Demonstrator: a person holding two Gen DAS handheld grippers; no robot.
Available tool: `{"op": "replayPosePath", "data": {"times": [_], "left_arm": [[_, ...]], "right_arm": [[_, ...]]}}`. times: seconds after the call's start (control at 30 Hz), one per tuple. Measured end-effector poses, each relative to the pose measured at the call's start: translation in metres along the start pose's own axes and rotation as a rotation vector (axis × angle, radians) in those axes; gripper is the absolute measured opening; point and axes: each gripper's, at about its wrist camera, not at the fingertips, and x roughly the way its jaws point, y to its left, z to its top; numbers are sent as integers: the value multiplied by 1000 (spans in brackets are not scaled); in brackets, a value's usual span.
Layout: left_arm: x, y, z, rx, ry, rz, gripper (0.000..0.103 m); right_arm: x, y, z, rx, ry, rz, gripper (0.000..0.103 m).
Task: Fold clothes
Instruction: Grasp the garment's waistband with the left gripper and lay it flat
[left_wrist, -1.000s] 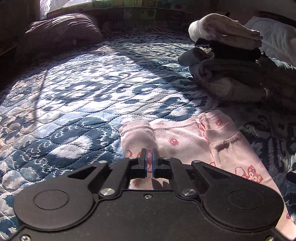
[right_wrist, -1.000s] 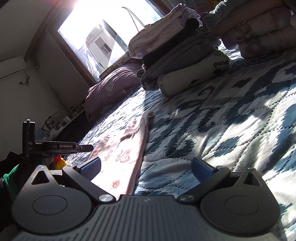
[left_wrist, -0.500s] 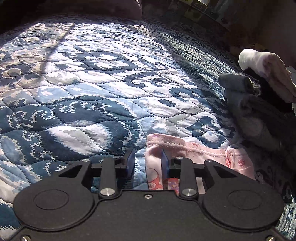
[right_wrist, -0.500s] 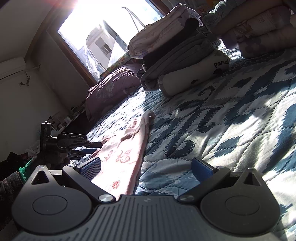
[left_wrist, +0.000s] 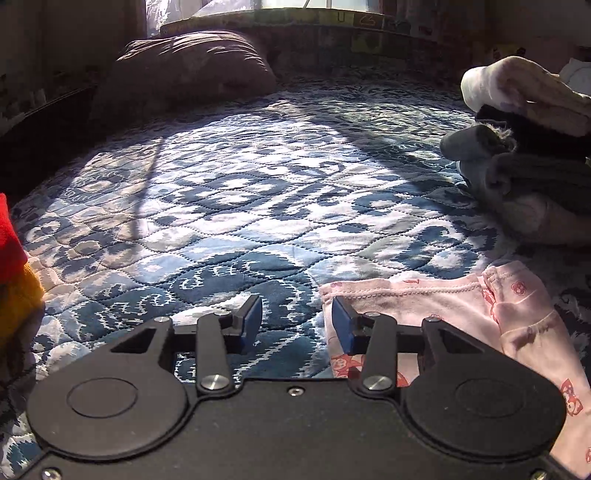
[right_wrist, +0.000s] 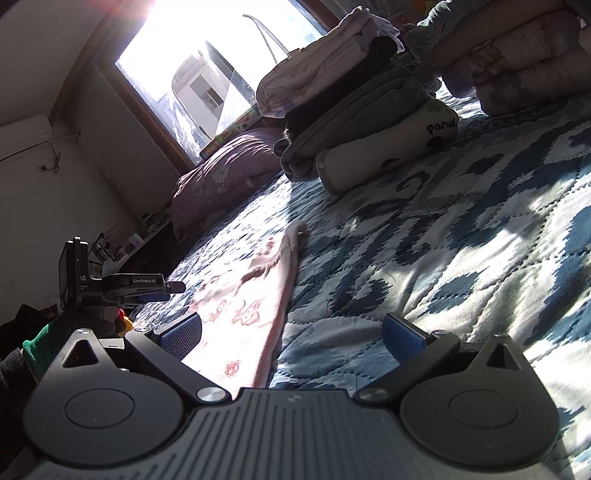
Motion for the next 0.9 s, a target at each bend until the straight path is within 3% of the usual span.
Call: {"op": "replayPosePath", "data": {"times": [0.03,0.2,0.27,0.3,0.37,0.5,0.57,0.67,0.7,0.83,0.9], "left_arm": [[-12,3,-4,-34,-11,-29,37],[-61,6,-37,-156,-14,-130,34],[-79,8,-58,-212,1,-222,20],[-84,9,-65,-219,9,-240,9],[-95,12,-86,-258,36,-268,6],[-85,12,-113,-289,143,-218,6],[-100,9,-115,-288,130,-219,6],[-139,1,-115,-269,60,-240,26],[-150,0,-119,-271,50,-239,39],[-193,-18,-151,-327,-55,-272,72],[-200,-21,-172,-385,-76,-299,77]], "right_arm": [[0,0,0,0,-1,1,103],[-2,-2,-1,8,-10,13,103],[-2,-3,-1,12,-13,17,103],[-2,-3,-1,15,-15,19,103],[-3,-4,-1,19,-18,23,103],[-1,-2,0,11,-4,11,103],[1,2,1,-10,16,-11,103],[3,9,4,-28,61,-45,103],[3,11,5,-34,76,-56,103],[5,20,11,-57,137,-103,103],[3,27,18,-65,177,-134,102]]}}
